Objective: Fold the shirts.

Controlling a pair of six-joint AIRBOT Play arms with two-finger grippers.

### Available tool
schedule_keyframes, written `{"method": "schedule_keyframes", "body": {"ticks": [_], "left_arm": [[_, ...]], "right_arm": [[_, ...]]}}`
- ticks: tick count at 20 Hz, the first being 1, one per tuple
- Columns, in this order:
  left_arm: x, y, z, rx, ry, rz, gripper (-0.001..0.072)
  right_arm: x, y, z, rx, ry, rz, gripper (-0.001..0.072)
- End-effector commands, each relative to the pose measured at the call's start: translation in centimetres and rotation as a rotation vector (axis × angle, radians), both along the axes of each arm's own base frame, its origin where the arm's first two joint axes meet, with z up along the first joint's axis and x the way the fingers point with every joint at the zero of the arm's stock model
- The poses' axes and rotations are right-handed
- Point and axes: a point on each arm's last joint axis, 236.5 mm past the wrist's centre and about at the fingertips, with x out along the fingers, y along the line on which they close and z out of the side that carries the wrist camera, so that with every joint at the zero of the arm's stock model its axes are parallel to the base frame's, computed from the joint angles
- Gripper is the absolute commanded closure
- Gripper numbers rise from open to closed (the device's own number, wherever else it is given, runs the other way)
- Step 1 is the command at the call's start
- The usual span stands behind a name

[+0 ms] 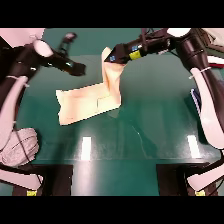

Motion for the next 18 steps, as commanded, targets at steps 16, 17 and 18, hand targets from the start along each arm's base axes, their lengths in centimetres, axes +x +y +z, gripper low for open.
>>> {"method": "schedule_keyframes", "body": {"ticks": [16,17,18], "left_arm": [[-5.3,12.2,9.8,0.054,-0.056,0.162,0.0684],[-5.4,12.2,9.7,0.055,-0.049,0.159,0.0684],[-5.5,12.2,9.6,0.055,-0.046,0.158,0.0684]], "right_arm": [[-8.6,21.8,-11.9,0.033,-0.075,0.138,0.0243],[-7.8,19.6,-12.2,-0.003,-0.063,0.13,0.0243],[-6.7,17.2,-12.5,-0.05,-0.063,0.126,0.0243]]}}
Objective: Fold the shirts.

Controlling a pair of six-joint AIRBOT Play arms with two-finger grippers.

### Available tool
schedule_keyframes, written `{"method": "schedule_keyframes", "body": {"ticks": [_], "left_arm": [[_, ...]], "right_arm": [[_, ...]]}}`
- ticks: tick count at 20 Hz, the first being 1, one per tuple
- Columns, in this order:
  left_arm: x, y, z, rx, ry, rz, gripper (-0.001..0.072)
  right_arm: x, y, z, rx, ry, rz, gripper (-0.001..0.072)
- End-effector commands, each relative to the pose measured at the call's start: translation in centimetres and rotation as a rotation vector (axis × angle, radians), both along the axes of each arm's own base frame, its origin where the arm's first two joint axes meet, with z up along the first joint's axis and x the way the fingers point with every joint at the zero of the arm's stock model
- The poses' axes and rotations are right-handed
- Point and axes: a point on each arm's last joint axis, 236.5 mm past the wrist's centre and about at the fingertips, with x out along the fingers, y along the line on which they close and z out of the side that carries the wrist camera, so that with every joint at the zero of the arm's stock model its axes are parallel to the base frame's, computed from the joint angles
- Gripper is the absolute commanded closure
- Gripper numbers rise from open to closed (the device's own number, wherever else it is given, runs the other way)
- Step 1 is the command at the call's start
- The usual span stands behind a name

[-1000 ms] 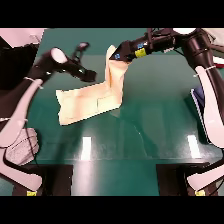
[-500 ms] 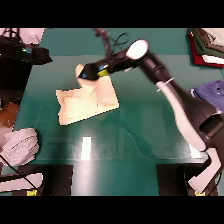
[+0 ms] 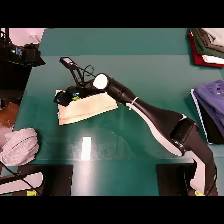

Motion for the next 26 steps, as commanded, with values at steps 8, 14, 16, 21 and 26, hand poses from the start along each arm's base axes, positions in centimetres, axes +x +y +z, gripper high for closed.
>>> {"method": "schedule_keyframes", "body": {"ticks": [8,14,16,21,26], "left_arm": [[-0.4,-0.1,-0.1,-0.002,0.013,-0.007,0.0684],[-0.4,-0.1,-0.1,-0.003,0.015,-0.007,0.0684],[-0.4,-0.1,-0.1,-0.004,0.014,-0.008,0.0684],[-0.4,-0.1,-0.1,-0.004,0.014,-0.008,0.0684],[-0.6,-0.2,-0.2,-0.004,0.022,-0.011,0.0684]], "right_arm": [[8.9,-25.8,-6.5,-0.325,0.31,-0.223,-0.0002],[9.9,-26.8,-12.0,-0.255,0.566,-0.265,0.0031],[9.7,-25.0,-12.9,-0.21,0.613,-0.255,0.0044],[9.0,-19.7,-13.8,-0.205,0.605,-0.184,0.0067],[7.9,-15.7,-14.2,-0.179,0.625,-0.136,0.0321]]}}
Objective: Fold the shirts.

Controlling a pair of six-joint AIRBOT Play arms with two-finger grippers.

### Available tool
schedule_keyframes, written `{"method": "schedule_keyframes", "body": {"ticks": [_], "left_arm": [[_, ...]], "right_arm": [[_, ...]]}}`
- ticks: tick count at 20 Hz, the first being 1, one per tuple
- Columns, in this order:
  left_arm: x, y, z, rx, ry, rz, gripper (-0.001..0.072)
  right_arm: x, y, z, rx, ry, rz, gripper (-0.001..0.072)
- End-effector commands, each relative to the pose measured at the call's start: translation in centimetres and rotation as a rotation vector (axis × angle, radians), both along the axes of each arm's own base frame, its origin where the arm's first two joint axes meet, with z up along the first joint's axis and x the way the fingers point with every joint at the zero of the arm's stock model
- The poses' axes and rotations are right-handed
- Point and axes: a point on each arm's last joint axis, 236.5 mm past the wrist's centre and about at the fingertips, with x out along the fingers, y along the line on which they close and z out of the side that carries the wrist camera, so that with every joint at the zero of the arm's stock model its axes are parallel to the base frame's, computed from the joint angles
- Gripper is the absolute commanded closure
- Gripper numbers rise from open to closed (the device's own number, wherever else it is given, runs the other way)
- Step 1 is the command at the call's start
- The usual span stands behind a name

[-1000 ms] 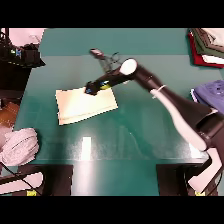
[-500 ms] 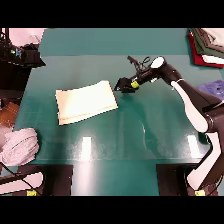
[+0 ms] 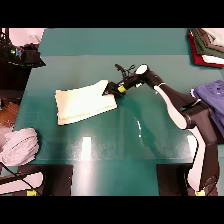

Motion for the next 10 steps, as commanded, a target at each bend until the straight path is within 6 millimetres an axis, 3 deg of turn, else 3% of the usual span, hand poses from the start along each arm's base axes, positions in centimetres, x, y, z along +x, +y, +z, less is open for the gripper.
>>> {"method": "schedule_keyframes", "body": {"ticks": [1,2,4,6,8,10], "left_arm": [[-0.1,0.0,0.0,0.0,0.003,-0.002,0.0684],[-0.1,0.0,0.0,0.0,0.003,-0.002,0.0684],[-0.1,0.0,0.0,-0.001,0.004,-0.003,0.0684],[-0.2,0.0,0.0,-0.001,0.005,-0.003,0.0684],[-0.2,0.0,0.0,0.004,0.002,-0.01,0.0684],[-0.3,0.0,-0.1,0.027,-0.007,-0.046,0.0684]], "right_arm": [[-0.6,2.7,0.1,0.032,-0.015,0.026,0.0489],[-0.5,3.1,0.7,0.044,-0.056,0.05,0.0687],[-0.3,3.0,2.5,0.064,-0.114,0.092,0.0695],[0.7,1.0,5.3,0.066,-0.191,0.124,0.0697],[2.8,-3.8,7.4,-0.034,-0.283,0.098,0.0697],[4.8,-10.6,9.4,-0.143,-0.341,0.022,0.0698]]}}
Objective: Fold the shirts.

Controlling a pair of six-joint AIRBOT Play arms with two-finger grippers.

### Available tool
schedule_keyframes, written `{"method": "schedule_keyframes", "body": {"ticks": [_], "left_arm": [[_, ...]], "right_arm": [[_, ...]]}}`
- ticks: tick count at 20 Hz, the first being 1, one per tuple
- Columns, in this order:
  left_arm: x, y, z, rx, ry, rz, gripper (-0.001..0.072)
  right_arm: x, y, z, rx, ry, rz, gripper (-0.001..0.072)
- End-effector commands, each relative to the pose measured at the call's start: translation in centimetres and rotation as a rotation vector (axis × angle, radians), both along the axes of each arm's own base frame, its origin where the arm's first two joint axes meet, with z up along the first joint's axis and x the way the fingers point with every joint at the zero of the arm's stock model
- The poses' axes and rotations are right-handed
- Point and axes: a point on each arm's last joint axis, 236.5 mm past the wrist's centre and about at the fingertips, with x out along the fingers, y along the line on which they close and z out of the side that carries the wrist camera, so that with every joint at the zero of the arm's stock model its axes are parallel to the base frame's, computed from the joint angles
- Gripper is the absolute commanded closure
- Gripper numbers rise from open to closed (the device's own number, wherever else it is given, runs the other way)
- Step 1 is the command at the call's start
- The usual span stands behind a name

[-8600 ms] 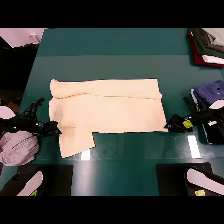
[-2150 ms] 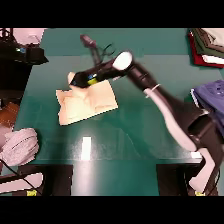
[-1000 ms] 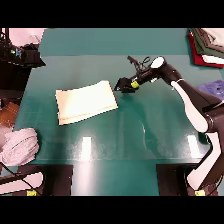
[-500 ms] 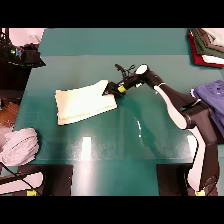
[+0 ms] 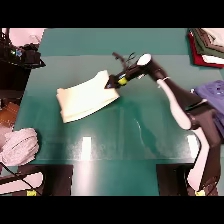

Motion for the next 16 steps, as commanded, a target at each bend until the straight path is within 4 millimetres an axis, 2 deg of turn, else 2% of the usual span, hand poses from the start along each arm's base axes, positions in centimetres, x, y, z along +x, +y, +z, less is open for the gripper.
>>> {"method": "schedule_keyframes", "body": {"ticks": [1,5,7,9,11,12,14,16], "left_arm": [[-0.1,0.0,0.0,0.019,-0.008,-0.029,0.0684],[-0.1,0.0,0.0,0.017,-0.007,-0.029,0.0684],[-0.2,-0.2,0.1,0.008,-0.006,-0.033,0.0684],[-0.3,-0.9,0.3,-0.019,-0.005,-0.043,0.0684],[-0.4,-1.5,0.6,-0.048,-0.008,-0.053,0.0684],[-0.4,-1.7,0.7,-0.058,-0.008,-0.057,0.0684],[-0.6,-2.1,0.7,-0.077,0.002,-0.06,0.0684],[-1.0,-2.2,0.6,-0.078,0.017,-0.068,0.0684]], "right_arm": [[2.6,-10.5,3.3,-0.157,-0.109,-0.112,0.0698],[4.5,-26.5,7.4,-0.255,-0.144,-0.465,0.0698],[4.3,-34.3,9.2,-0.299,-0.174,-0.645,0.0698],[3.4,-40.7,10.9,-0.315,-0.205,-0.797,0.0698],[2.2,-46.2,12.0,-0.329,-0.224,-0.926,0.0697],[1.6,-48.2,12.4,-0.334,-0.228,-0.972,0.0697],[0.9,-51.6,13.0,-0.342,-0.243,-1.051,0.0697],[0.8,-53.8,14.2,-0.346,-0.279,-1.103,0.0698]]}}
